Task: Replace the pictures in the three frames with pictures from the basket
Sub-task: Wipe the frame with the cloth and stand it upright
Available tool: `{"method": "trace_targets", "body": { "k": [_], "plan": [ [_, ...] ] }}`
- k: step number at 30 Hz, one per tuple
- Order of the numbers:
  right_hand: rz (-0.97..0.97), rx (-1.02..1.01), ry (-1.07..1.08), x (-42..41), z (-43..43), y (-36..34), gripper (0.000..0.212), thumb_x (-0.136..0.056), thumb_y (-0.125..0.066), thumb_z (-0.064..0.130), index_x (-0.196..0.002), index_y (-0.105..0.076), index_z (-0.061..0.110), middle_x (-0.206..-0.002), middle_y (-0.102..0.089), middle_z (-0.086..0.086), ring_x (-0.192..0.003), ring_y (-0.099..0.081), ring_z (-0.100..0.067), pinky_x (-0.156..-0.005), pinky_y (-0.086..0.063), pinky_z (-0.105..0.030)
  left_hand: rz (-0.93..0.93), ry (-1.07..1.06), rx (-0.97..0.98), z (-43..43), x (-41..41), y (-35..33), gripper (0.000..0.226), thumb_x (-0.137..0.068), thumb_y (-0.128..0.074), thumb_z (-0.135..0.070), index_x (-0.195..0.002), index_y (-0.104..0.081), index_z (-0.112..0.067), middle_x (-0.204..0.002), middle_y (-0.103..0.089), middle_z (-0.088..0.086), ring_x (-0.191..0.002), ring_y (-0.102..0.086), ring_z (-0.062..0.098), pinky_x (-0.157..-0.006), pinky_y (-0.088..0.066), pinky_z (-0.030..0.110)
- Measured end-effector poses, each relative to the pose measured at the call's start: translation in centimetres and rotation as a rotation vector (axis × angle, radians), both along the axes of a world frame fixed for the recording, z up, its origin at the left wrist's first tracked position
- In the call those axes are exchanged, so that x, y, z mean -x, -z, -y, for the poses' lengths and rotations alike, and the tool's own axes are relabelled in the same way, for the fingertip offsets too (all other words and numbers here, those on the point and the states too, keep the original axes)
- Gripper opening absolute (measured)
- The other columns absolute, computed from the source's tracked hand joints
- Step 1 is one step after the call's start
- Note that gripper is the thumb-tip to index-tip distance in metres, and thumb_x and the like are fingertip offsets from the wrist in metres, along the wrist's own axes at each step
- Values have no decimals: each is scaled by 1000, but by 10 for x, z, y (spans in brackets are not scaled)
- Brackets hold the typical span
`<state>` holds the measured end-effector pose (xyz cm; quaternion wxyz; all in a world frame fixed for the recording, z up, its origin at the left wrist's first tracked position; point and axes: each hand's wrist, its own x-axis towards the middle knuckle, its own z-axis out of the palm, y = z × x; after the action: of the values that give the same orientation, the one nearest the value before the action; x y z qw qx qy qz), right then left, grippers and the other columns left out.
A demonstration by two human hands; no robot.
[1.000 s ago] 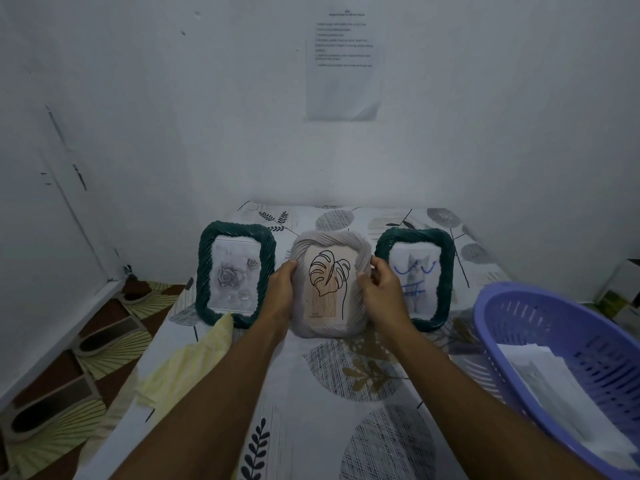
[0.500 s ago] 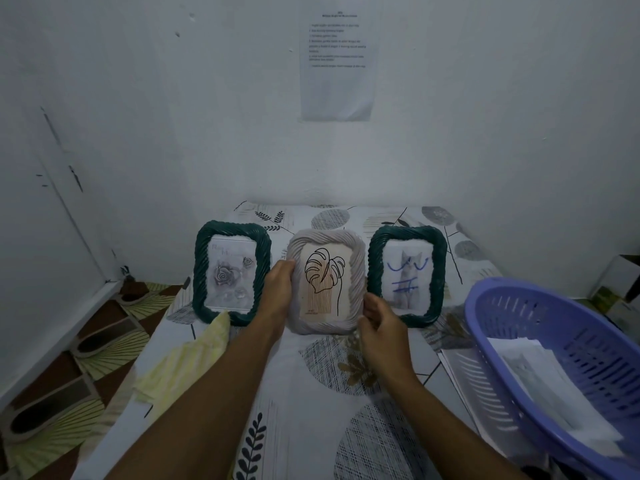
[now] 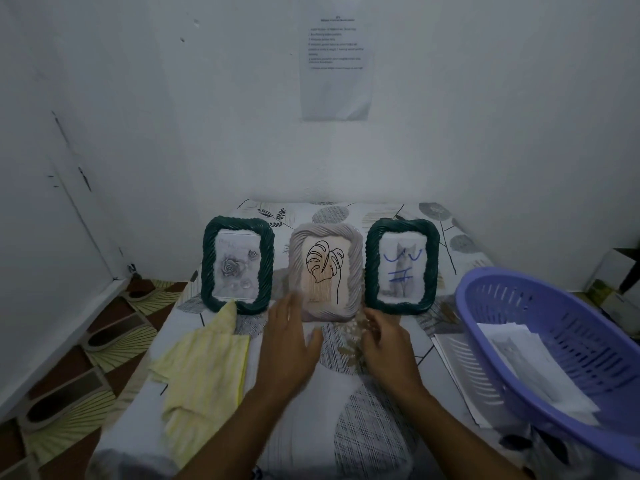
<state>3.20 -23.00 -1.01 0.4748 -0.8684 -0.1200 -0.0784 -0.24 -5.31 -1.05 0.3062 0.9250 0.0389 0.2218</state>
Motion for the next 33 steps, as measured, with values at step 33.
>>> {"method": "trace_targets", "body": {
  "k": [33],
  "plan": [
    [-242, -382, 330, -125, 75, -93, 29, -93, -53, 3, -121, -59, 8, -115, -64, -16, -97, -61, -29, -91, -53, -45, -195, 180, -403, -3, 21, 27, 81, -83, -19, -66, -148, -31, -19, -156, -27, -2, -144, -22, 15, -119, -15, 35]
  ]
}}
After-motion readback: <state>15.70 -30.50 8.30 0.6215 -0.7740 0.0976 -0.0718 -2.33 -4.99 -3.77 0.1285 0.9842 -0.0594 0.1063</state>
